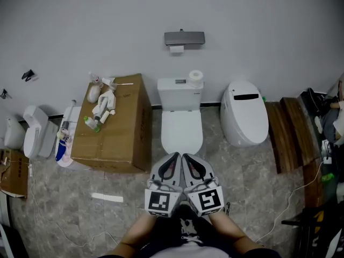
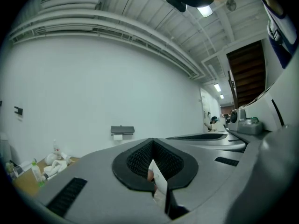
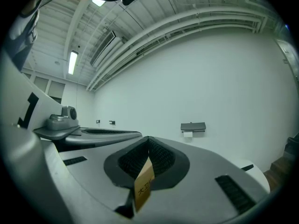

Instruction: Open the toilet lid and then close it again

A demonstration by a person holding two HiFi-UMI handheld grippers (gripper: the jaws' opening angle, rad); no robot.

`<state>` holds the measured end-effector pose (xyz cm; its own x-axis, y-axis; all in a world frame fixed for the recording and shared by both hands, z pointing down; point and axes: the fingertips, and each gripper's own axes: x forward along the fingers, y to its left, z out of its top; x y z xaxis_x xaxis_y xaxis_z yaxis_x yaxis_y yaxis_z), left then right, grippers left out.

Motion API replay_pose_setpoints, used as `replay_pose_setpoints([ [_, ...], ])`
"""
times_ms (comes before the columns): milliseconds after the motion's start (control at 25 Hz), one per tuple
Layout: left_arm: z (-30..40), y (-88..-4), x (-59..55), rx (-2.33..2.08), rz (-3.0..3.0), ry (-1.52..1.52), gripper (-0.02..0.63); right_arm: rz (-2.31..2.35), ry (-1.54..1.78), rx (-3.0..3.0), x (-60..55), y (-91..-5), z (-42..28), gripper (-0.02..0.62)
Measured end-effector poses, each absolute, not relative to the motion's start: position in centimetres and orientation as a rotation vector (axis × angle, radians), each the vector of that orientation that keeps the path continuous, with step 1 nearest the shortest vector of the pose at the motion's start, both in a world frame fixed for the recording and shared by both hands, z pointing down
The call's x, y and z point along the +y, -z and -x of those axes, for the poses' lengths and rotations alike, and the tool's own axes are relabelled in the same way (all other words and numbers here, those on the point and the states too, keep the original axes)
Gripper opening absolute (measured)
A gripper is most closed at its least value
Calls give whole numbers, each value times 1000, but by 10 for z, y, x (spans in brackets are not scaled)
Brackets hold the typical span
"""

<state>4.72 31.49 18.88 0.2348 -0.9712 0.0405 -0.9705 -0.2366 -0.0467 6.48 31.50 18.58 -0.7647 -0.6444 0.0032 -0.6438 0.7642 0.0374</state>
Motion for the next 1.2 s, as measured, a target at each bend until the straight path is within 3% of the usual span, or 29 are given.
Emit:
replay_pose_setpoints([
  [440,-18,-218,275,1962,2487,122,2,-1054,-9,-2891,276,-217,-37,3],
  [920,68,-228,196,1898,2576,76,2,-1062,7,-2832,206,-225,47,3],
  [1200,75,-250,161,1863,2649,83,2,-1110,-55,-2775,171,-243,55,3],
])
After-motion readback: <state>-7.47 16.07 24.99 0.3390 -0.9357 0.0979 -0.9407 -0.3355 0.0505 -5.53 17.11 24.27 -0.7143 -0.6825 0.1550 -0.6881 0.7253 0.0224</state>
